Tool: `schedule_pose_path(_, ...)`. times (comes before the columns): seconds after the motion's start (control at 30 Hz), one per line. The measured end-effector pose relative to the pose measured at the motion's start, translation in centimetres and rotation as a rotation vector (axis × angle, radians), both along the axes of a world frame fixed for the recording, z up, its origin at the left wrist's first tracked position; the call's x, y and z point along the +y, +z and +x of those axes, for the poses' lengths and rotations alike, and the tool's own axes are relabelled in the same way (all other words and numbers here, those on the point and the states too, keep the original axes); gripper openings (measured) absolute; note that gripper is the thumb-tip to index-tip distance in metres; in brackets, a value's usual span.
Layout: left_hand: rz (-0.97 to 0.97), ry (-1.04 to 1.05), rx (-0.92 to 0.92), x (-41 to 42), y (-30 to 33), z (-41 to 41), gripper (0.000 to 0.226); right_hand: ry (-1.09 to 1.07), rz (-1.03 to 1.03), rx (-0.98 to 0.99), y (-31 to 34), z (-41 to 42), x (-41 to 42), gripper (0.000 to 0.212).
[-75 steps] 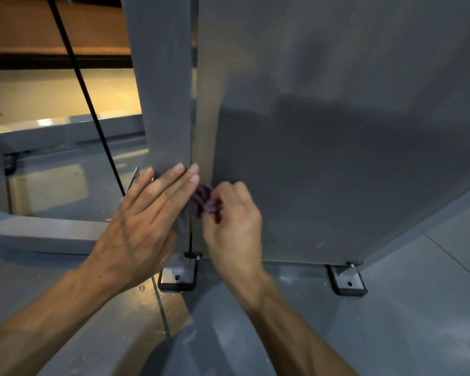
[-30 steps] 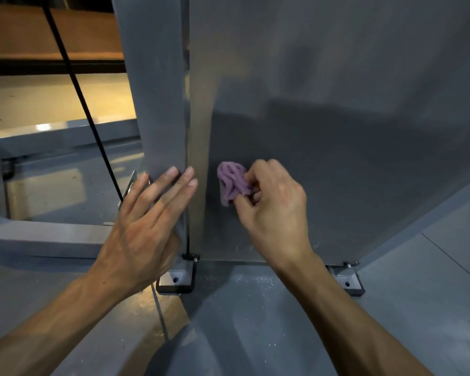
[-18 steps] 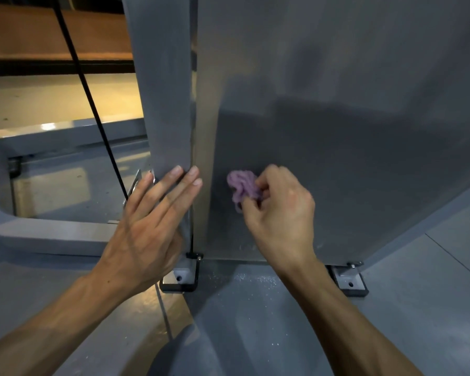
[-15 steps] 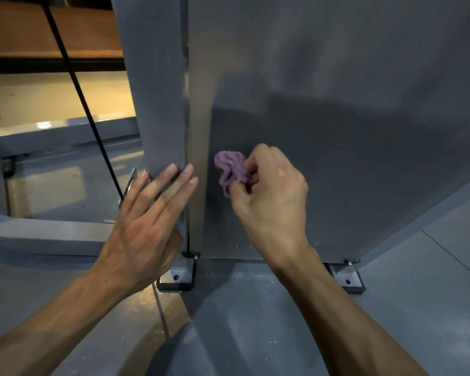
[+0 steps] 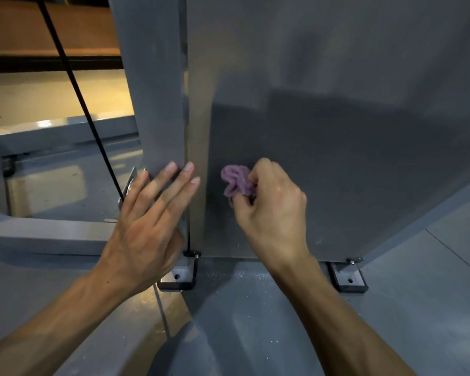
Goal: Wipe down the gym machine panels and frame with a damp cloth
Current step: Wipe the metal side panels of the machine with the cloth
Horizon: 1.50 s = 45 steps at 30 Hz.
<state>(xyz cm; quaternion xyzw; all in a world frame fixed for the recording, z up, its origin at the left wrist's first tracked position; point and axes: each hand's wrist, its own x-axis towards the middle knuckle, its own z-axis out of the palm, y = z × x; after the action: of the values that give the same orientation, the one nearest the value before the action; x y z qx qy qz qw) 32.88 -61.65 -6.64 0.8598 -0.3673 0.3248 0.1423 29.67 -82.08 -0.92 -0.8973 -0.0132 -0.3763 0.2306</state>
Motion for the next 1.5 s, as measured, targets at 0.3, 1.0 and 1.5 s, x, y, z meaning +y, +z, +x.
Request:
schedule_pose_path(0.3, 0.0, 0.007, -0.03, -0.1, -0.1, 0.1, 0.072, 0.015, -0.247, 0.087, -2.4, 0.1, -1.3, 0.041)
schedule_pose_path(1.0, 0.053, 0.02, -0.007, 0.1, 0.3, -0.6, 0.07, -0.013, -0.359, 0.013, -1.2, 0.2, -0.9, 0.032)
schedule_pose_path(1.5, 0.072, 0.006, -0.032, 0.6, -0.3, -0.4, 0.07, -0.113, -0.328, 0.109, -2.7, -2.0, -5.8, 0.033)
